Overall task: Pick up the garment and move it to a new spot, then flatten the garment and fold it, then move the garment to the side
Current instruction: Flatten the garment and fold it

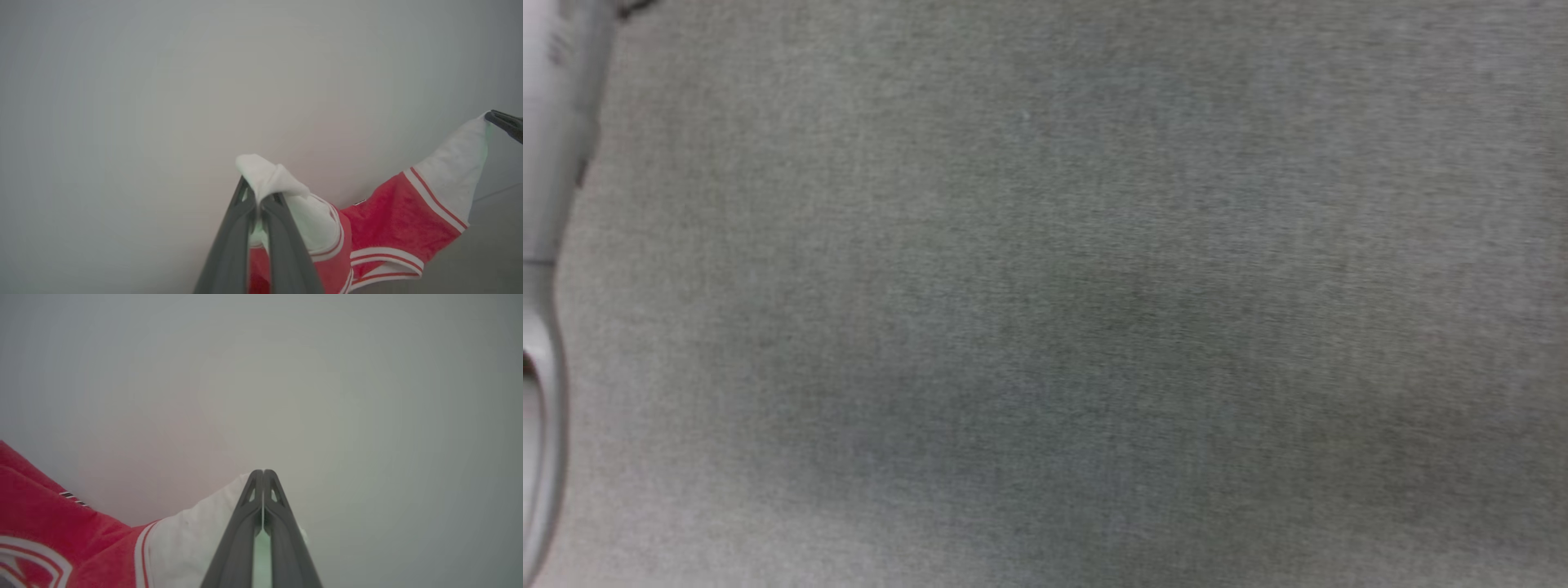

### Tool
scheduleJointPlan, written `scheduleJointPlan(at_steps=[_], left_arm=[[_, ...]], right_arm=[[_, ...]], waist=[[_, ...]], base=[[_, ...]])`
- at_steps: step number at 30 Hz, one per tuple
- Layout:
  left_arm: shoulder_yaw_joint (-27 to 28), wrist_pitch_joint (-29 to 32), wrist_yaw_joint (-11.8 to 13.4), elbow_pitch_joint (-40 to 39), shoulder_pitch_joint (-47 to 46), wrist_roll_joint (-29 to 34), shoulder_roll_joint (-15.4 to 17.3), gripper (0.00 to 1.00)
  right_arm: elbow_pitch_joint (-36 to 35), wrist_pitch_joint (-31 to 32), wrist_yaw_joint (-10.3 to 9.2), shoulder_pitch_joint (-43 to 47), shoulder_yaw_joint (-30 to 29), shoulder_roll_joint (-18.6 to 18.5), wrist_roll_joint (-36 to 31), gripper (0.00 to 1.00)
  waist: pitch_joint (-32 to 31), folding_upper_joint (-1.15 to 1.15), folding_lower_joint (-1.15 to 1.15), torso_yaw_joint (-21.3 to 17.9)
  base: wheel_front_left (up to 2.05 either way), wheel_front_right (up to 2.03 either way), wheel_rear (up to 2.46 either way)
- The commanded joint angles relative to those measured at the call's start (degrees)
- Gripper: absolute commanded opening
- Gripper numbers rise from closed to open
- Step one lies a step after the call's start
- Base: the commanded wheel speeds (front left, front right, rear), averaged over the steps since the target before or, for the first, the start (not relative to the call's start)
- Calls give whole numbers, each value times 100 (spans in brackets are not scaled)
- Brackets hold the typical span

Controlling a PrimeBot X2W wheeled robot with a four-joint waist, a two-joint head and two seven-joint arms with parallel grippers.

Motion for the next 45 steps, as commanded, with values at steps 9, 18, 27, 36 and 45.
scheduleJointPlan(at_steps=[9, 18, 27, 36, 45], left_arm=[[-693, 827, 8, -238, 981, -804, 324, 0], [-1244, 1341, 95, -816, 2357, -893, 920, 0], [-1464, 1375, 641, -1902, 3972, -1011, 1775, 0], [-1508, 1751, 1422, -3706, 5325, -1438, 2839, 0], [-1492, 1963, 2460, -5556, 6434, -1909, 3812, 0]], right_arm=[[-306, 359, -4, 1400, 562, -552, 1640, 0], [-1210, 1483, -4, 3283, 711, -1381, 3000, 0], [-2277, 2539, -5, 5332, 172, -1881, 3671, 0], [-3570, 4152, -5, 7210, -681, -2061, 4314, 0], [-5024, 5765, -5, 8980, -1893, -2025, 4602, 0]], waist=[[-811, 0, 0, 336], [-1832, 0, 0, 231], [-2724, 0, 0, 73], [-3300, 0, 0, -43], [-3316, 0, 0, -29]], base=[[0, 0, 0], [0, 0, 0], [0, 0, 0], [0, 0, 0], [0, 0, 0]])
